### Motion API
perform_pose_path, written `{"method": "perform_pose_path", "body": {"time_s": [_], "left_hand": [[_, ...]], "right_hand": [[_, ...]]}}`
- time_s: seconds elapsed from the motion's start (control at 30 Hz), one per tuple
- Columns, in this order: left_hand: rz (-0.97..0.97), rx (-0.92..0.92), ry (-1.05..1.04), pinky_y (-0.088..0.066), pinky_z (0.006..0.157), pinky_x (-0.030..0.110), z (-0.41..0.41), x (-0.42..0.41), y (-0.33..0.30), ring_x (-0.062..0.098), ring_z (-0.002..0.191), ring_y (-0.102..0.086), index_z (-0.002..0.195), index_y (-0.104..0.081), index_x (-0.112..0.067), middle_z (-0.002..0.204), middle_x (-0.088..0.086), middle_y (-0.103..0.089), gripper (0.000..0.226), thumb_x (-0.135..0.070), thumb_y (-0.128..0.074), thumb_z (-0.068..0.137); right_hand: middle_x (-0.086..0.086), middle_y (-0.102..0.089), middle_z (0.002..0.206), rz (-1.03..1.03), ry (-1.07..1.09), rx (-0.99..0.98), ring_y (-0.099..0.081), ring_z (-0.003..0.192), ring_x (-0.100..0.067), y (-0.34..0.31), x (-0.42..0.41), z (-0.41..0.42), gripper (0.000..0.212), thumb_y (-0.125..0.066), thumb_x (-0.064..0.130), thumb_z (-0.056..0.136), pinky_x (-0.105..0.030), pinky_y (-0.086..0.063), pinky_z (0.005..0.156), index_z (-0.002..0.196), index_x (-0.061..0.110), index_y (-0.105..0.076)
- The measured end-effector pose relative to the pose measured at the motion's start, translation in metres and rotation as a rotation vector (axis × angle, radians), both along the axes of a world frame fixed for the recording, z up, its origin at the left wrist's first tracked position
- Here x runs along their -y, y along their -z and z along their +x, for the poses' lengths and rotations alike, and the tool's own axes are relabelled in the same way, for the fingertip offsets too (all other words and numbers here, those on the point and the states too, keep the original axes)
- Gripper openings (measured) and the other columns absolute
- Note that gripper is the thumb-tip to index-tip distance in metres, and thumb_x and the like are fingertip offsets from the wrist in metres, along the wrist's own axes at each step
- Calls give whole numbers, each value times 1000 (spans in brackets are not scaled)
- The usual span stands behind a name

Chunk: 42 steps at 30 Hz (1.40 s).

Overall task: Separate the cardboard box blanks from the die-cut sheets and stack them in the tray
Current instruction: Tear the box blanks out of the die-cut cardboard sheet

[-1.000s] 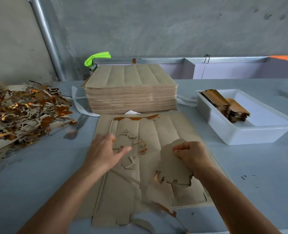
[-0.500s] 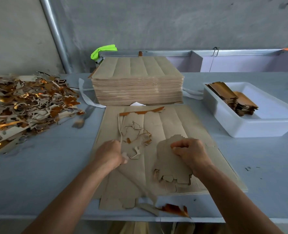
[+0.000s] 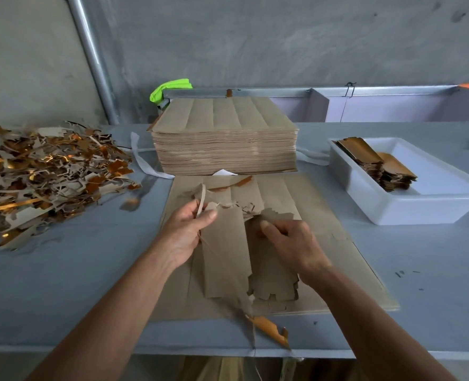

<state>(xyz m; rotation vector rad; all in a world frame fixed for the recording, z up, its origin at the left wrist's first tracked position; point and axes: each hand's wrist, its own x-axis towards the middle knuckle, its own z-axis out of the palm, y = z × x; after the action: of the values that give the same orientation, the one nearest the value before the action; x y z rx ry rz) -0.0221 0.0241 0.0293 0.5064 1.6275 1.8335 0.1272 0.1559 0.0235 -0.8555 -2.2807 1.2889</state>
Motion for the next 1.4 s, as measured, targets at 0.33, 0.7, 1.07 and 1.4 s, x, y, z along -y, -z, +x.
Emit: {"method": "perform_pose_path", "body": {"time_s": [0.33,0.7,1.07,1.4], "left_hand": [[-16,60,-171,-47,47,18,7,-12,9,9,50,-60,81,-62,-5,66,7,-63,20,15,-59,80],[-508,-353,-460,-46,76,32,-55,36,32,20,80,-56,77,-62,-10,89,11,-64,25,8,-50,89],[-982,-808,-496,-35,98,48,-36,-22,10,37,126,-37,133,-39,-5,136,22,-39,93,-74,-54,73],[-1027,-617,-217,-47,87,32,-38,-68,31,27,118,-54,121,-52,1,127,15,-56,73,-29,-86,63]], "right_hand": [[-25,-68,90,-373,161,-165,-66,85,-40,-5,2,3,25,-69,24,85,-56,-56,71,74,2,-63],[-6,-62,73,-407,548,-326,-57,68,-21,-4,-55,40,18,-66,15,86,-33,-48,65,69,14,-60],[-4,-59,71,-336,528,-329,-57,68,-23,0,-48,12,18,-55,8,87,-39,-52,67,70,13,-57],[16,-39,90,-124,271,-173,-48,81,-12,6,-47,-3,43,-46,-2,87,-29,-49,64,115,30,-41]]}}
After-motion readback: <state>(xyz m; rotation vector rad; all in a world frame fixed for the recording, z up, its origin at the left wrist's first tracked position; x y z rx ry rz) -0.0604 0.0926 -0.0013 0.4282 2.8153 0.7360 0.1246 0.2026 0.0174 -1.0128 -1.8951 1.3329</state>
